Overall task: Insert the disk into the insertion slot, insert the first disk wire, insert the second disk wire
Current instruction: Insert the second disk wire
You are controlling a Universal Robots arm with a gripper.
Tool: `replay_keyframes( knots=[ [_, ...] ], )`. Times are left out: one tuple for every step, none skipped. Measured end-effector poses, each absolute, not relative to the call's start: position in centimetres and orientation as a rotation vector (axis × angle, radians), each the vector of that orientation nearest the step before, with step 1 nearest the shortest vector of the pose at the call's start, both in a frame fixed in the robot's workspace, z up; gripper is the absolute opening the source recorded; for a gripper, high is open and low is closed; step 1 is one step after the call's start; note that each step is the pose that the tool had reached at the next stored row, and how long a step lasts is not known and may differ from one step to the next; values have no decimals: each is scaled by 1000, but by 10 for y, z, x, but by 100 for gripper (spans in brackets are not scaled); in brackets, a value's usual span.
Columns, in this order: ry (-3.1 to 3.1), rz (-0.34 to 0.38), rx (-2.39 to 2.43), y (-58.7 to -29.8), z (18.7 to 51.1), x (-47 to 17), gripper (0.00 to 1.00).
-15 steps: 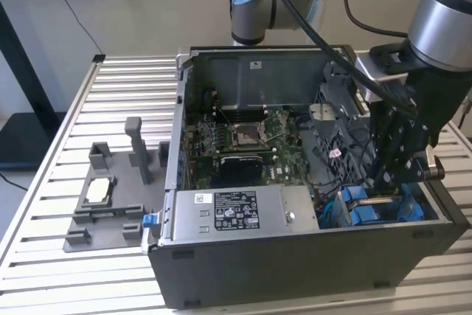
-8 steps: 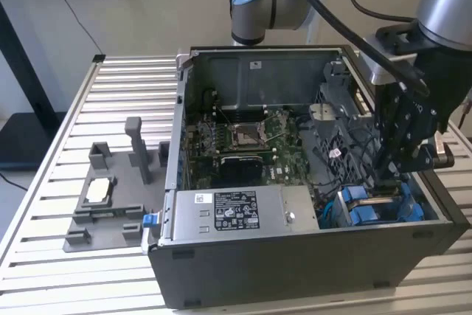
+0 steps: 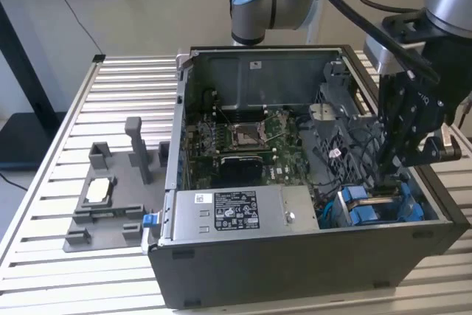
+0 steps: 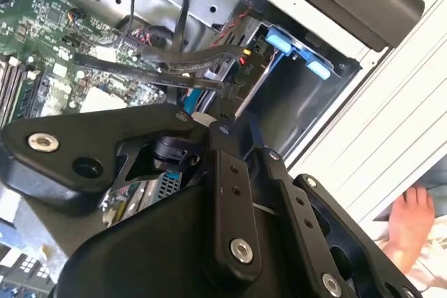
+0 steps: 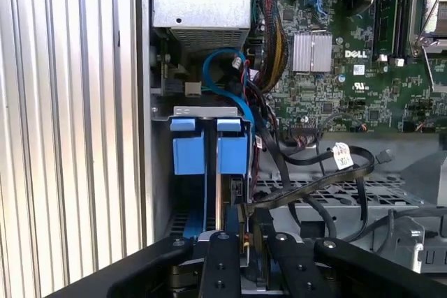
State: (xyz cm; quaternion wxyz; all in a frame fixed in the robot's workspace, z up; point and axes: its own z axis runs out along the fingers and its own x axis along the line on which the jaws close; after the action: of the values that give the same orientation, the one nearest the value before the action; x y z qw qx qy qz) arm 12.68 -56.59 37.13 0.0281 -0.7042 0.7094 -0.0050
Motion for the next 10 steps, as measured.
replay_keyframes(
  knots=[
    [2190,-13,-2174,-566,372,128,24],
    [2191,-10,-2174,-566,372,128,24],
    [2194,-9,-2171,-566,372,128,24],
    [2202,-9,-2163,-566,372,128,24],
    [2214,-9,-2149,-566,372,128,24],
    [2227,-9,-2136,-566,372,128,24],
    [2238,-9,-2124,-566,372,128,24],
    [2247,-9,-2114,-566,372,128,24],
    [2252,-10,-2109,-566,373,128,24],
    [2254,-10,-2107,-566,374,128,24]
  ],
)
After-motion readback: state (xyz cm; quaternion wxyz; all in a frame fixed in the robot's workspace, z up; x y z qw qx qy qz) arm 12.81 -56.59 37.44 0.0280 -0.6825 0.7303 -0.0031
